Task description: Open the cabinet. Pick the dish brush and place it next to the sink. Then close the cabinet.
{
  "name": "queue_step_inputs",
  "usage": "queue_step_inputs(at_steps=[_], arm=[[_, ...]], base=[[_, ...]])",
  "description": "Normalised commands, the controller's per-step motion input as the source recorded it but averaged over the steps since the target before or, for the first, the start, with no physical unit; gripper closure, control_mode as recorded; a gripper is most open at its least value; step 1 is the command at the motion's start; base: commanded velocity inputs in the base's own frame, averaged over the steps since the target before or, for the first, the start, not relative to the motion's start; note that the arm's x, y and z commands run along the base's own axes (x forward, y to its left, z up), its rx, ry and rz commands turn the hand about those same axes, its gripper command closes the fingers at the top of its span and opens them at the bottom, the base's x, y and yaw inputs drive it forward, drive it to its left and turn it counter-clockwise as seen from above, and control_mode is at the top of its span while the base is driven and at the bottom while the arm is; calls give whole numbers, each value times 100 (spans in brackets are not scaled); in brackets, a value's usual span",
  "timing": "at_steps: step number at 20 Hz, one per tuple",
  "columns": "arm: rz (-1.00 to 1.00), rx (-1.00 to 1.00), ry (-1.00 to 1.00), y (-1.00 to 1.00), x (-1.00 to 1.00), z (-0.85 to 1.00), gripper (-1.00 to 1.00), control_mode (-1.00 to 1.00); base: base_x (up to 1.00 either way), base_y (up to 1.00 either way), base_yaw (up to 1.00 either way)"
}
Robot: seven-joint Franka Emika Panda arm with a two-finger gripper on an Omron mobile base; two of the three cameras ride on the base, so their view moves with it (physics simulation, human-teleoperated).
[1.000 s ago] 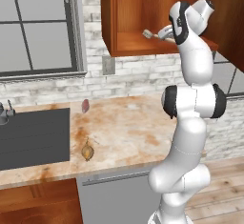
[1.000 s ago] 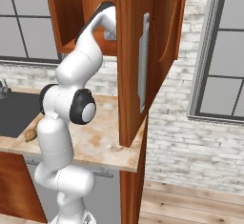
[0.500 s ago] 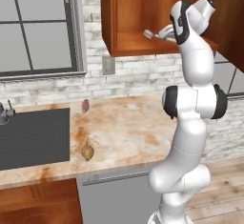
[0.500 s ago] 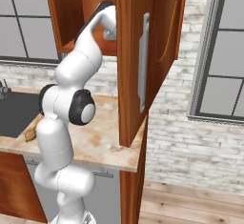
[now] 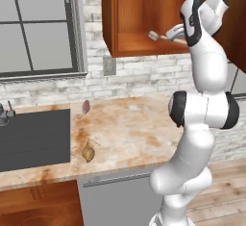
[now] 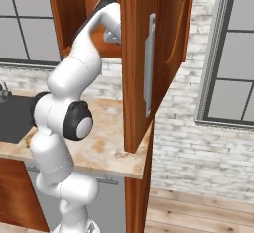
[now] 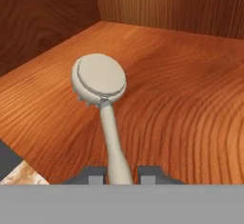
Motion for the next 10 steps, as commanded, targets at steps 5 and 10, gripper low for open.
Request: queue_step_inputs(at_steps=[5, 10], arm=[[0, 0, -6, 55, -73, 0, 100, -100], [-2, 0, -2, 45, -83, 0, 100, -100]], base=[[0, 0, 0], [0, 0, 0]])
